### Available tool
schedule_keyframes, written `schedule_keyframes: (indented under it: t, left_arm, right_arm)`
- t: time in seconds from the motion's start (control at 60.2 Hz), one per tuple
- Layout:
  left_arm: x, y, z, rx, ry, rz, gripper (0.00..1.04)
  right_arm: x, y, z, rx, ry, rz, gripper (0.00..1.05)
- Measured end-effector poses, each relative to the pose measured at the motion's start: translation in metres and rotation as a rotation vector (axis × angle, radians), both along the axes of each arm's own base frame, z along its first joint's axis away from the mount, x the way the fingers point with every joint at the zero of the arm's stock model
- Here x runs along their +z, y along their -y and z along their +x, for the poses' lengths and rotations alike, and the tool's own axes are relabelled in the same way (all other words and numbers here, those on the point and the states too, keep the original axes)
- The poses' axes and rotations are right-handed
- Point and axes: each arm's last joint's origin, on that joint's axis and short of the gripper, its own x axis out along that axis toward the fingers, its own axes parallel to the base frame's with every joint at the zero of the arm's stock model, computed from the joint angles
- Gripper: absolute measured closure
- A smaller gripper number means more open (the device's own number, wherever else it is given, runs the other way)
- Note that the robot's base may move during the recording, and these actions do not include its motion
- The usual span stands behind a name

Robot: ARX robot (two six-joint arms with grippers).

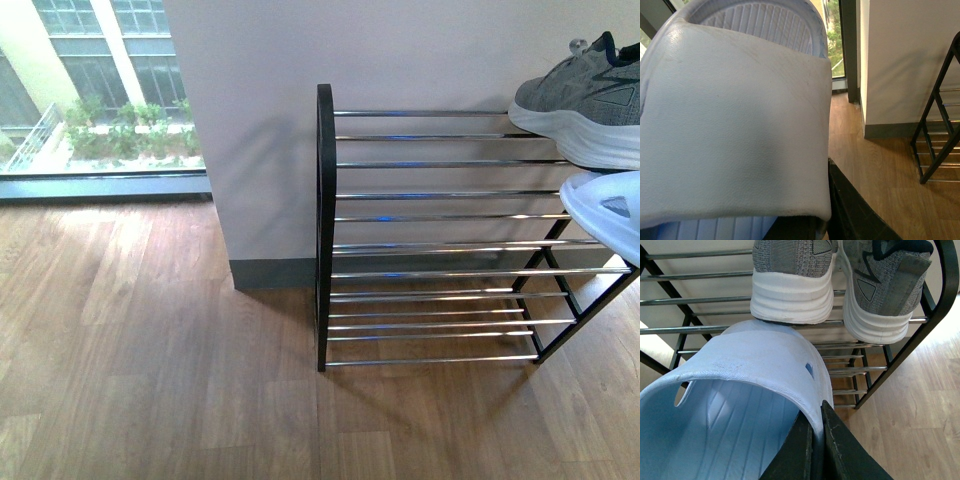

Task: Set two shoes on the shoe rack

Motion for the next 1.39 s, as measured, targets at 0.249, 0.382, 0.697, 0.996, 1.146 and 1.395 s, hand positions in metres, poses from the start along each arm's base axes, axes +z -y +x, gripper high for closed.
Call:
schedule_keyframes:
  t: [0.249, 0.382, 0.697, 0.996, 1.146, 1.395]
  left_arm:
    - [0.0, 0.0, 0.0, 0.0, 0.0, 0.0, 1.03]
    - [0.0, 0.0, 0.0, 0.0, 0.0, 0.0, 1.03]
    - [0.0, 0.0, -0.0001, -0.001, 0.0, 0.0, 1.03]
    - [0.0, 0.0, 0.0, 0.0, 0.0, 0.0, 1.03]
    - [0.0, 0.0, 0.0, 0.0, 0.0, 0.0, 1.03]
    - [0.0, 0.0, 0.0, -0.001, 0.0, 0.0, 1.03]
  right_arm:
    - [0.0, 0.0, 0.0, 0.0, 0.0, 0.0, 1.03]
    - [0.0, 0.0, 0.0, 0.001, 0.0, 0.001, 1.03]
    - [-0.0002, -0.0002, -0.0002, 0.004, 0.0, 0.003, 1.03]
    - [-0.0002, -0.0002, -0.0002, 0.003, 0.0, 0.002, 1.03]
    - [-0.0001, -0.0002, -0.0001, 0.004, 0.0, 0.002, 1.03]
    - [-0.0001, 0.0004, -0.0003, 0.0, 0.0, 0.001, 1.03]
